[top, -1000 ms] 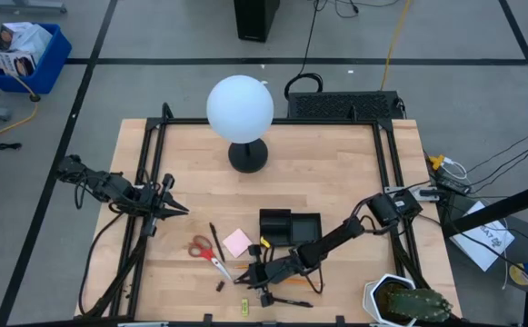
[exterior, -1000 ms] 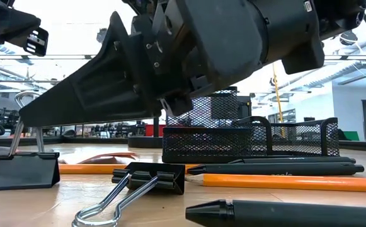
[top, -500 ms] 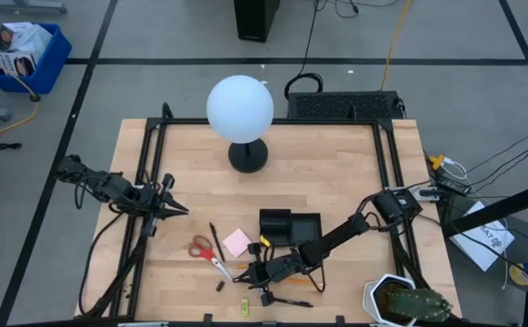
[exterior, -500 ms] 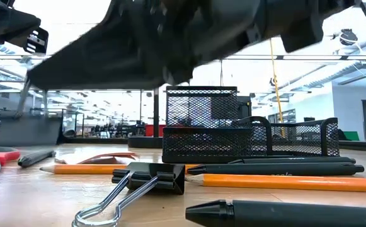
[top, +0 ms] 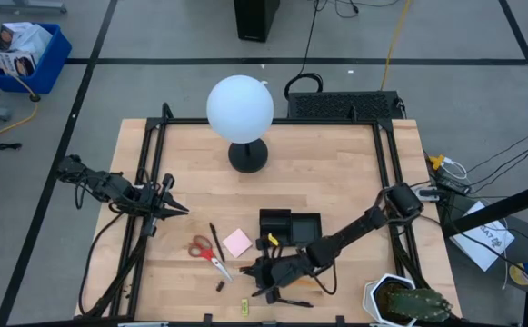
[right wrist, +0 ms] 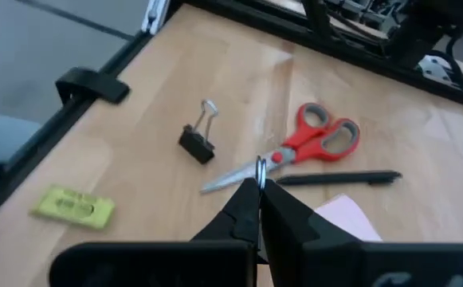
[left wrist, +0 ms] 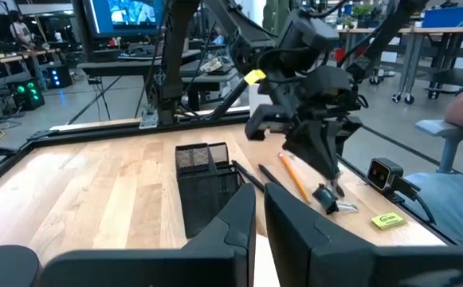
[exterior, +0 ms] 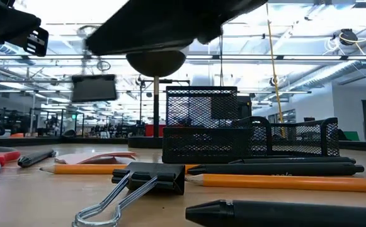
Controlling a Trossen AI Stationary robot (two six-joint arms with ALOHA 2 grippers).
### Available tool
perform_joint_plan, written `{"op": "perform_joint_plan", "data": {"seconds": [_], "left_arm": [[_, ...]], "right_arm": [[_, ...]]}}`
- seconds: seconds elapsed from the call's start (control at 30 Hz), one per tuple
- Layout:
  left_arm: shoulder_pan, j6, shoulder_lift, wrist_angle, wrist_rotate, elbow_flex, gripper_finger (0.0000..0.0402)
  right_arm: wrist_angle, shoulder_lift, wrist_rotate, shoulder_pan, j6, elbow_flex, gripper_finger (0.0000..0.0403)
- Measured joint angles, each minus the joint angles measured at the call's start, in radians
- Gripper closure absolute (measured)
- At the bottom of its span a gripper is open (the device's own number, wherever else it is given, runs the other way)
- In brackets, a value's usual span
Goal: Pick and place office supplies into organizer
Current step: Put the binder clip into the desk organizer
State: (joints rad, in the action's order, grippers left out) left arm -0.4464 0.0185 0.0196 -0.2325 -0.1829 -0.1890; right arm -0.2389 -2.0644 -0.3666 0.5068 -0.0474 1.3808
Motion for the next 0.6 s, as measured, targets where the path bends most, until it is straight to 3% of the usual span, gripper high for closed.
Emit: {"op": "perform_joint_plan", "data": {"seconds": [0.3, 0.6], "left_arm": [[0.0, 0.0, 0.0, -0.002, 0.0, 0.0, 0.0364], [0.0, 0.0, 0.0, -0.002, 0.0, 0.0, 0.0364]], "right_arm": [[0.025, 0.116, -0.057, -0.001, 0.007, -0.107, 0.0403], [-0.332, 0.35, -0.052, -0.025, 0.065, -0.468, 0.0403]]}}
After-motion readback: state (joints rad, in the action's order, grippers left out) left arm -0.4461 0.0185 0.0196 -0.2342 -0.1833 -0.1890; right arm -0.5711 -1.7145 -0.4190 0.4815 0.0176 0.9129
